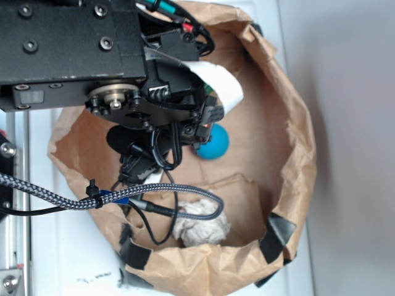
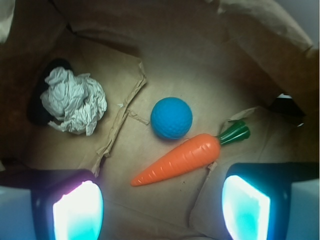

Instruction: Grab the blue ball.

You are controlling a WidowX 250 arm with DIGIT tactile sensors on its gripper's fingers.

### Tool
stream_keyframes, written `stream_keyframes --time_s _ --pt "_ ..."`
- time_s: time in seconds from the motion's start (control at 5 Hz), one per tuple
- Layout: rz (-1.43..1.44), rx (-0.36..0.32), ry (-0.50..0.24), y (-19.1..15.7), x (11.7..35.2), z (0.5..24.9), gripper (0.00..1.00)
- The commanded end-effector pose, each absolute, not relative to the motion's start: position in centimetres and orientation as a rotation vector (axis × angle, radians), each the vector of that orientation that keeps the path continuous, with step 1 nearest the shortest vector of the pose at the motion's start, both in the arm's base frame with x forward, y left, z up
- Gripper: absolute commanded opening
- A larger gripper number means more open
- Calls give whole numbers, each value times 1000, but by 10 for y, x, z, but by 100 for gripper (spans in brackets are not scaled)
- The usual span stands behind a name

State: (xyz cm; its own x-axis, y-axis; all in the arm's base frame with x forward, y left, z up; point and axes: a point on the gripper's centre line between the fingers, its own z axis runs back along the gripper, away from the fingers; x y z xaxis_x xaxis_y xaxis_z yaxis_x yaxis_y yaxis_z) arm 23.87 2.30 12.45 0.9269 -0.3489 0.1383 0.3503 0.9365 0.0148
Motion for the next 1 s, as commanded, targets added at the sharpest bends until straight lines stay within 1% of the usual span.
stream_keyframes --time_s 0.0,0.2,0.4,0.8 --pt "-367 46 -134 12 282 86 100" --pt "-373 54 -198 11 290 81 100" --pt "-381 59 -239 15 294 81 100" --pt "-381 77 -255 15 309 63 100"
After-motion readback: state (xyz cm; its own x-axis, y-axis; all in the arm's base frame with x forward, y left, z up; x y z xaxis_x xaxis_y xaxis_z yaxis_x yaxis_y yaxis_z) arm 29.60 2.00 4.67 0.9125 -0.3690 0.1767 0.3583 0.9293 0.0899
